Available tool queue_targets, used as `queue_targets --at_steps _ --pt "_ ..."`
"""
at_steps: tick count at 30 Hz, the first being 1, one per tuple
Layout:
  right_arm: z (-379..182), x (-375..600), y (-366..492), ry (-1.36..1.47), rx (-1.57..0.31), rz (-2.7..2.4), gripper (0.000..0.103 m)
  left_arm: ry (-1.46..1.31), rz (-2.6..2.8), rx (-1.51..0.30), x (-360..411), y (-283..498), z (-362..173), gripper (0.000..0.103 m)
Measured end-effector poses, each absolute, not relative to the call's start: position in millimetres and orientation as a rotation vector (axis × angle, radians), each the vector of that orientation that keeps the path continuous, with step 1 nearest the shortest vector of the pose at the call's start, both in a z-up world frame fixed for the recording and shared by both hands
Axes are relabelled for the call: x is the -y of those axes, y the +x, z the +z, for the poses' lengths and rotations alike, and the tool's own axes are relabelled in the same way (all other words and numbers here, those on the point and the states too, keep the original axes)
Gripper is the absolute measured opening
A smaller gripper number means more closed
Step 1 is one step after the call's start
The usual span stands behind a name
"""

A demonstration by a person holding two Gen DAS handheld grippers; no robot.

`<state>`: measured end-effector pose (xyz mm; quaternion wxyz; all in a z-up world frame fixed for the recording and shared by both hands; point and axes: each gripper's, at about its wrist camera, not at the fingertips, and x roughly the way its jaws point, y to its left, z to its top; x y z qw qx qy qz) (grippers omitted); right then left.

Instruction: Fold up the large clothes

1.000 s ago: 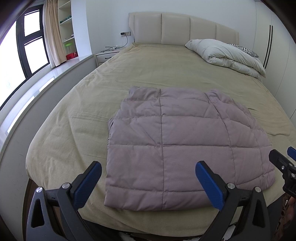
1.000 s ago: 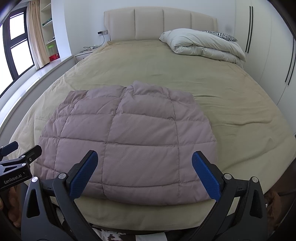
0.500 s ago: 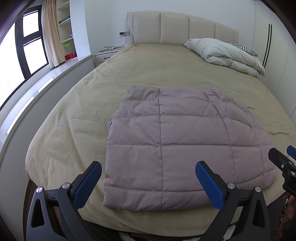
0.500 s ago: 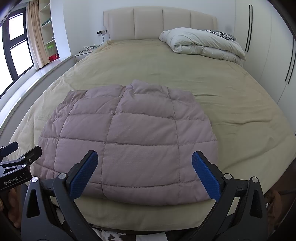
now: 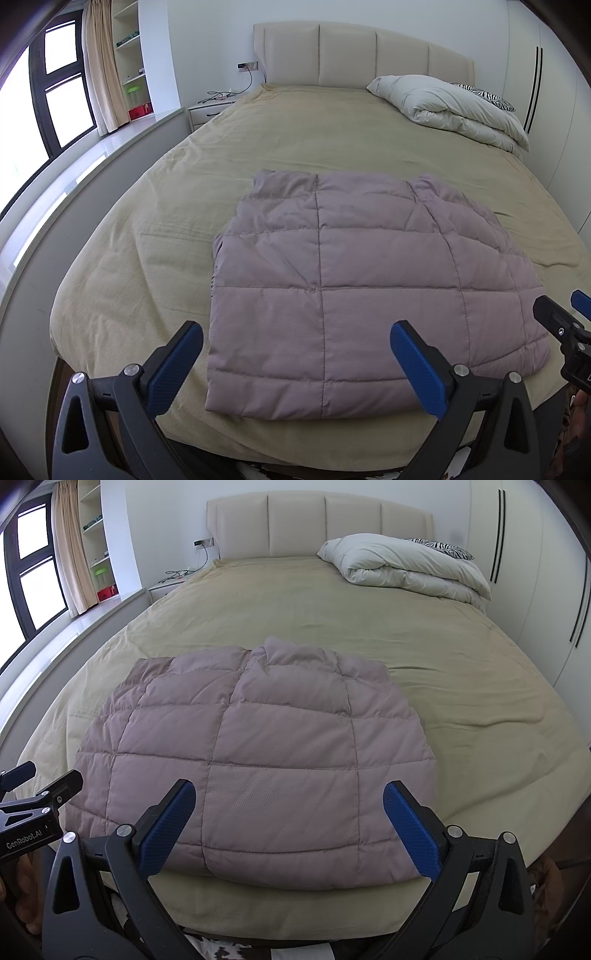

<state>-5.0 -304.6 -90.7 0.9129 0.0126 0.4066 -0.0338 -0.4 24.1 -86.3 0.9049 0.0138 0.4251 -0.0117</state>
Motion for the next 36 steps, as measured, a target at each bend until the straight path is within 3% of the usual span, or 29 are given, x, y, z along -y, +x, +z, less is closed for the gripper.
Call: queue_targets --at_steps 36 --pt "-102.9 301.9 -5.8 0.033 -0.860 -0.078 0.103 0.026 -0.029 -0.882 -29.6 0.1 -89.5 0.103"
